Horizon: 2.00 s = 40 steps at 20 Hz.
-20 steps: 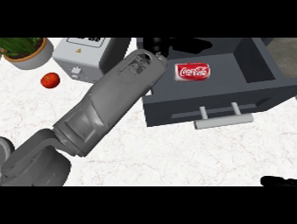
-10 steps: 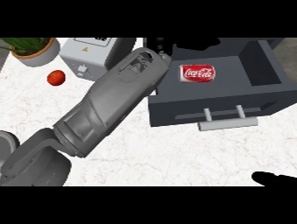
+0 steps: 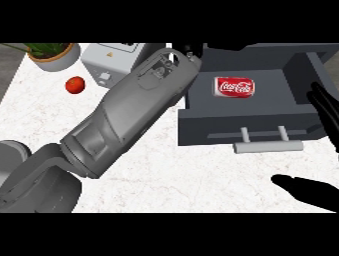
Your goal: Pick up the can, place it into the drawer and close the drawer
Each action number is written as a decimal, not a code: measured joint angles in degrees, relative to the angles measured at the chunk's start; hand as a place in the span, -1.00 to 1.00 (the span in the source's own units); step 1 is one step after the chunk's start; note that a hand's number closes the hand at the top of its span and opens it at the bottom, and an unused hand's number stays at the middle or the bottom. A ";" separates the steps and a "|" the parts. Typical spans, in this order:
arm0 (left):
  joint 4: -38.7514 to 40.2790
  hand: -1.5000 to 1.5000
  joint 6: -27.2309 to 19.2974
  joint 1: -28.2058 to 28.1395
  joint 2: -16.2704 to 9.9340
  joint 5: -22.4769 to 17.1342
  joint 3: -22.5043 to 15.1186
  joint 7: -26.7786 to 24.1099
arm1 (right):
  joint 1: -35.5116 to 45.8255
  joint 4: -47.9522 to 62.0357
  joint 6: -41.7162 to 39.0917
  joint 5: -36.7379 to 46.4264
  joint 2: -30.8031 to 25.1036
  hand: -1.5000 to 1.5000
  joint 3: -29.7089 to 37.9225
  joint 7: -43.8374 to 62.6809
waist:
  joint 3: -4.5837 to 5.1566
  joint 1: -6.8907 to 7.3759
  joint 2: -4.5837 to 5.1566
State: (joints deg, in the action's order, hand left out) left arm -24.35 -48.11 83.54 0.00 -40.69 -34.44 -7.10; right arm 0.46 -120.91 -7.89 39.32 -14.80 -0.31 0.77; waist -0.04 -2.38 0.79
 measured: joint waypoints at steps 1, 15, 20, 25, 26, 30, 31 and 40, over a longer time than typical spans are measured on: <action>-0.23 -1.00 -0.08 0.05 0.00 -0.01 -0.12 0.40 | 0.26 1.53 0.84 2.26 -0.16 -1.00 -0.92 -0.60 | 0.00 0.26 -0.07; -11.19 -1.00 1.06 -4.96 -7.66 4.35 -0.83 8.81 | 8.30 30.03 17.95 19.73 4.57 -1.00 -4.33 -4.47 | 0.16 3.89 -1.12; -17.45 -1.00 1.10 -7.50 -11.83 5.91 -1.26 12.76 | 15.18 40.63 23.24 21.51 4.98 -1.00 -1.57 -6.37 | 0.83 4.49 -1.66; -23.06 -1.00 2.44 -10.45 -16.53 7.05 -1.52 15.23 | 20.61 49.88 28.18 24.22 4.67 -1.00 0.23 -7.98 | 1.16 5.06 -1.89; -24.17 -1.00 2.46 -10.99 -17.16 7.17 -1.56 15.93 | 21.88 51.74 28.99 25.08 4.69 -1.00 0.59 -7.61 | 1.18 5.14 -1.91; -28.11 -1.00 3.04 -13.05 -19.43 7.58 -1.69 18.11 | 26.36 59.28 34.11 27.79 4.71 -1.00 2.21 -7.72 | 1.32 5.51 -1.92; -28.81 -1.00 3.17 -13.57 -19.89 7.72 -1.73 18.55 | 27.59 61.11 35.31 28.47 4.82 -1.00 2.64 -7.44 | 1.32 5.50 -1.88; -38.41 -1.00 3.65 -19.11 -25.76 8.89 -1.54 22.42 | 39.60 78.54 44.19 29.94 4.24 -1.00 7.77 -7.49 | 0.79 6.34 -1.16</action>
State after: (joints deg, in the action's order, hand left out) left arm -62.76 -44.45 64.43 -25.76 -31.81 -35.98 15.32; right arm 40.06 -42.36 36.29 69.26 -10.56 7.46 -6.72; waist 0.75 3.96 -0.37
